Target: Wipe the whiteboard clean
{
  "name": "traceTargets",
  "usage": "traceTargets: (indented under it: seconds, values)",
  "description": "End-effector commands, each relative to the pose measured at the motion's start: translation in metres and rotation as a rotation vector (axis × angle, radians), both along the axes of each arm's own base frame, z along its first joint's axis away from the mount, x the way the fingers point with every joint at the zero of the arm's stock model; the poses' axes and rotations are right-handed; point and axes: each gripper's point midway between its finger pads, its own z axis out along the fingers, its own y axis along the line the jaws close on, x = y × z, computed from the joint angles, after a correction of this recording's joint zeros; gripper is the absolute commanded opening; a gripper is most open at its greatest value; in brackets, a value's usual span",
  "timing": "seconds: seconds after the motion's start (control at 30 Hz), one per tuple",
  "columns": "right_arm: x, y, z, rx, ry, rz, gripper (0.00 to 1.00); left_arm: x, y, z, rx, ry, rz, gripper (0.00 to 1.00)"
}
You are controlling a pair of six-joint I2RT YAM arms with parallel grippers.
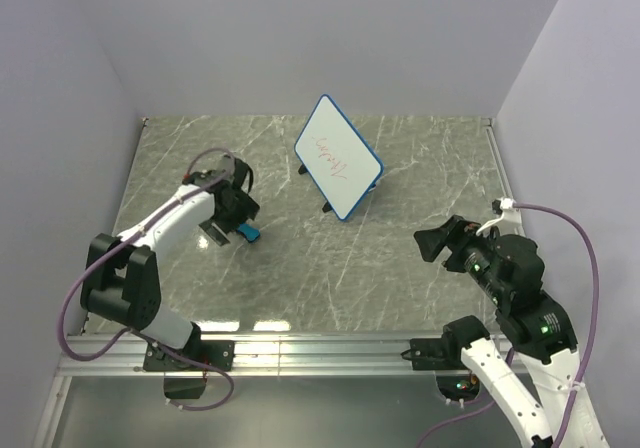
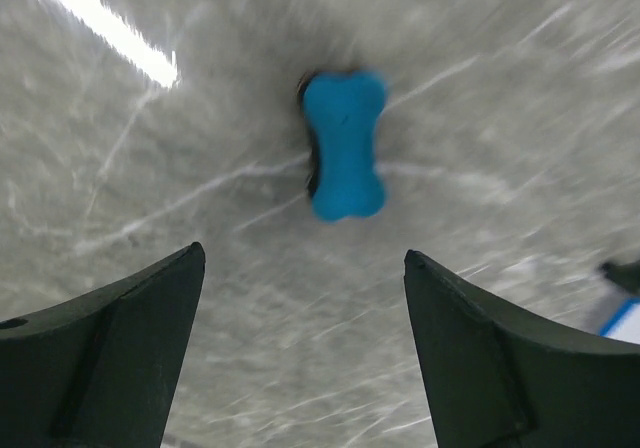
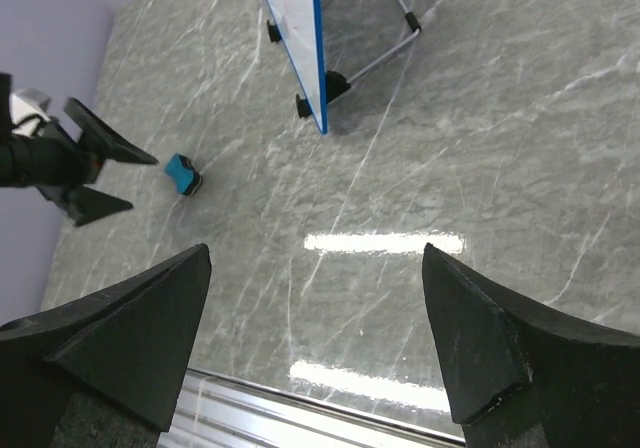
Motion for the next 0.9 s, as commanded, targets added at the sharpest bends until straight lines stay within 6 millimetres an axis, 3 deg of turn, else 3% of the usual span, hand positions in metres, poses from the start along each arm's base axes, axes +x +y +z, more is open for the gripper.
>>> traceTargets:
  seconds: [0.0, 0.1, 0.33, 0.53, 0.87]
  values:
    - [0.0, 0.005, 0.0, -0.007, 0.011, 0.027, 0.93, -0.002, -0.028, -0.007, -0.077, -0.04, 0.007, 0.86]
    - [0.0, 0.01, -0.005, -0.008, 0.032, 0.05, 0.92, -0.001, -0.04, -0.017, -0.073, -0.04, -0.019, 0.85]
    - [-0.002, 0.015, -0.007, -0.017, 0.042, 0.082, 0.92, 0.021, -0.046, -0.023, -0.037, -0.045, -0.018, 0.83]
    - [0.0, 0.018, -0.009, -0.035, 0.038, 0.096, 0.92, 0.021, -0.041, -0.039, 0.01, 0.0, -0.021, 0.82]
    - [0.006, 0.021, -0.014, -0.077, 0.034, 0.114, 0.92, 0.028, -0.021, -0.047, 0.02, 0.019, 0.016, 0.74]
